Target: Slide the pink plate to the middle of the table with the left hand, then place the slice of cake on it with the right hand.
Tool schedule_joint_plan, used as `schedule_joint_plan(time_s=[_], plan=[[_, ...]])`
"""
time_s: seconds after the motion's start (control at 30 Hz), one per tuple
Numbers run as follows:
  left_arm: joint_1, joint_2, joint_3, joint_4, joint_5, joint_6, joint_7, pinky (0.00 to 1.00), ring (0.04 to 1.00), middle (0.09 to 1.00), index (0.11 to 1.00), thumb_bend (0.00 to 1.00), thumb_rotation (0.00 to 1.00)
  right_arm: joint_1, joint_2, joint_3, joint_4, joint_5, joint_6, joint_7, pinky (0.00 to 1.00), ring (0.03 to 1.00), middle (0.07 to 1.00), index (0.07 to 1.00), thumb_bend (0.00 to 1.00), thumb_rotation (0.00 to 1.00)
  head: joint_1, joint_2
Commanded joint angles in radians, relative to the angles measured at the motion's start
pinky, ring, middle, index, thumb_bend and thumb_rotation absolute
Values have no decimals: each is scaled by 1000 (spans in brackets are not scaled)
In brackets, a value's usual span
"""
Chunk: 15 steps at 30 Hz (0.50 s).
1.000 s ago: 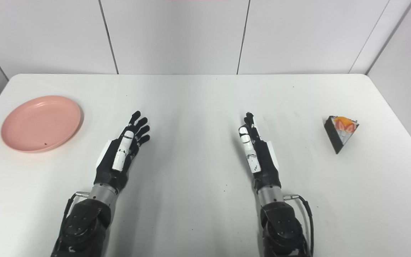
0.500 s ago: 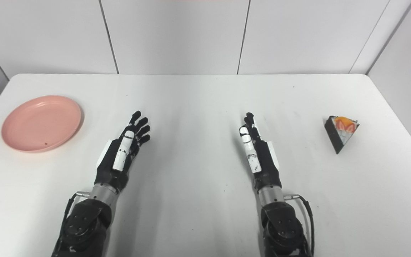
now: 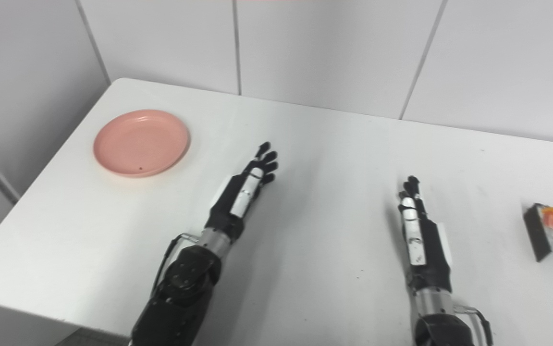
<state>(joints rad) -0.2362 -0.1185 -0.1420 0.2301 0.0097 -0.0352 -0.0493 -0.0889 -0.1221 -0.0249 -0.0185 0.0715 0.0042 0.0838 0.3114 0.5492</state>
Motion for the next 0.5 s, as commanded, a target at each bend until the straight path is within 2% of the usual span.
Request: schedule_joint_plan(time_s=[0.0, 0.47], plan=[[22, -16, -20, 60, 12, -10, -13, 939, 952, 963, 969, 344, 1000, -11, -10, -12, 14, 6, -29, 4, 999, 976, 996, 1000, 194, 1000, 8, 1], [7, -21, -16, 82, 21, -45, -1, 943, 955, 964, 970, 347, 1000, -25, -18, -22, 66, 22, -64, 29, 1000, 981, 994, 1000, 231, 1000, 31, 4]])
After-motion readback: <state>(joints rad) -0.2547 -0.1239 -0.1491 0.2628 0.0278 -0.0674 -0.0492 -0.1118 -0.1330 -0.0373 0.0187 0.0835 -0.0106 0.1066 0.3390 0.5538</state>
